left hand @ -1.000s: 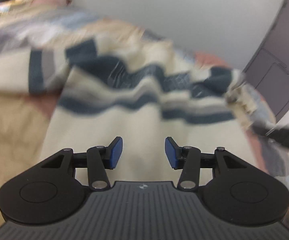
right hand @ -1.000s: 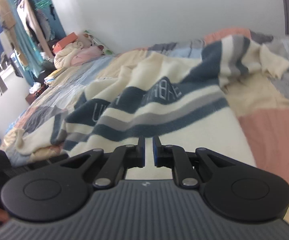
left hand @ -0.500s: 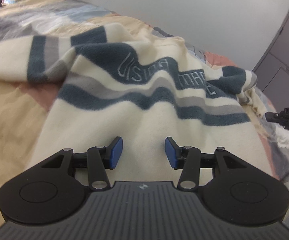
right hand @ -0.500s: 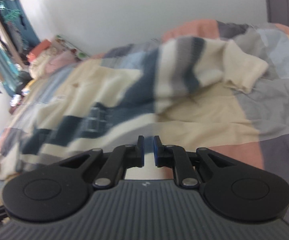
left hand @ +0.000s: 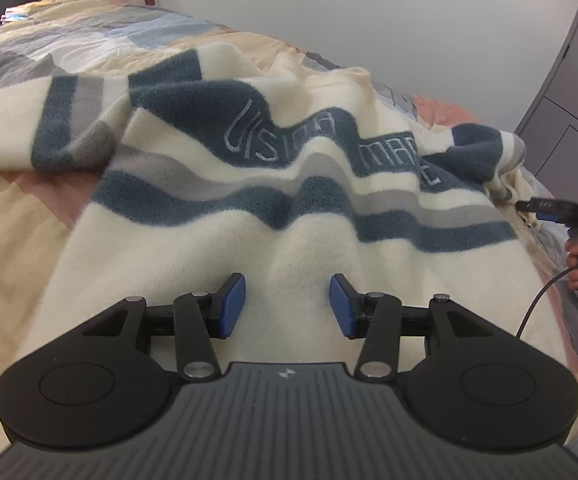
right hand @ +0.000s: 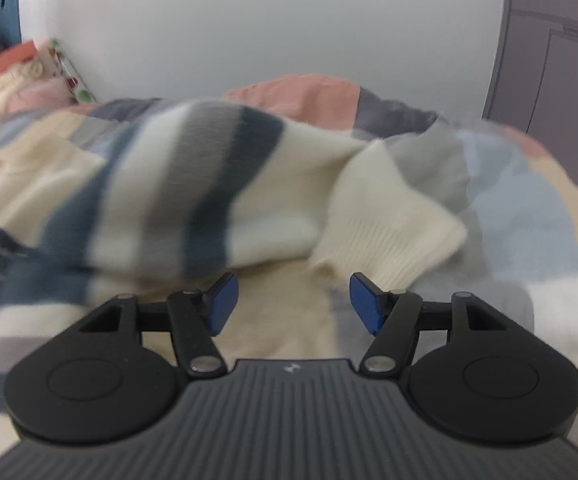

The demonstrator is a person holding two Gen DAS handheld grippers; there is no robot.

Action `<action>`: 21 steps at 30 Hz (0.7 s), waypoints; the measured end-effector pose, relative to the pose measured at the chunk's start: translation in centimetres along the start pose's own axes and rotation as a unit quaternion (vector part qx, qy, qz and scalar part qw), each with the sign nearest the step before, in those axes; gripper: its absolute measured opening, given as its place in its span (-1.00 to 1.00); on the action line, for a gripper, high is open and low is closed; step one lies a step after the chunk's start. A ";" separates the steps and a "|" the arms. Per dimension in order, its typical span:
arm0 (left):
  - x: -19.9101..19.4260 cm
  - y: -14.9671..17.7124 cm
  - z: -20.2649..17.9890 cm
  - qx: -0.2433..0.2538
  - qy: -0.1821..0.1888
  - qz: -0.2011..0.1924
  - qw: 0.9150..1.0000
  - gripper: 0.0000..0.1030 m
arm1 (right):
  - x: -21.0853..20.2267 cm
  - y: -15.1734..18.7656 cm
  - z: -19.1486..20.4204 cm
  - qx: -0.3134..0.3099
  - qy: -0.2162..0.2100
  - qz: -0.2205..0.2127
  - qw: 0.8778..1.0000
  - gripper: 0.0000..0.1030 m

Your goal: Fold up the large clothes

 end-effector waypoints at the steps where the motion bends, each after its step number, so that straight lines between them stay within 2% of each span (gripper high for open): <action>1: 0.2 -0.1 0.0 -0.001 0.000 0.000 1.000 0.03 | 1.1 -0.1 -0.2 -0.014 0.016 0.005 1.000 0.22; 2: 0.5 -0.1 0.0 -0.001 -0.002 0.001 1.000 0.03 | 2.1 -0.1 -0.5 -0.028 0.033 0.008 0.999 0.21; 5: 0.9 -0.3 0.0 -0.007 -0.005 0.001 1.000 0.03 | 3.4 -0.1 -1.3 -0.042 0.067 0.006 0.997 -0.27; 6: 0.9 -0.4 0.0 -0.010 -0.005 0.002 1.000 0.03 | 3.2 -0.3 -1.6 -0.039 0.080 0.002 0.996 -0.62; 7: 0.9 -0.4 0.0 -0.014 -0.005 0.002 1.000 0.03 | 2.8 -0.5 -2.0 -0.037 0.093 0.000 0.995 -0.84; 11: 0.6 -0.4 0.2 -0.030 0.001 0.001 1.000 0.03 | -1.2 -1.4 -3.6 -0.030 0.112 -0.031 0.993 -0.85; 15: 0.2 -0.2 0.2 -0.035 -0.001 0.009 0.999 0.03 | -8.3 -3.5 -6.5 0.009 0.106 -0.083 0.991 -0.86; 17: -0.7 0.1 -0.2 -0.015 -0.024 0.014 1.000 0.02 | -11.9 -4.7 -7.9 0.015 0.116 -0.102 0.988 -0.86; 21: -2.5 1.4 -1.4 0.019 -0.033 0.009 0.999 0.02 | -17.1 -6.8 -10.5 0.013 0.154 -0.118 0.981 -0.86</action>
Point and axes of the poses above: each gripper's, at about its wrist camera, not at the fingertips, and x roughly the way its jaws point, z to its left, y to its underside, the point moved 10 cm from there along x, roughly the way its jaws point, and after that the axes turned 15 degrees about z, right-handed, at the moved point
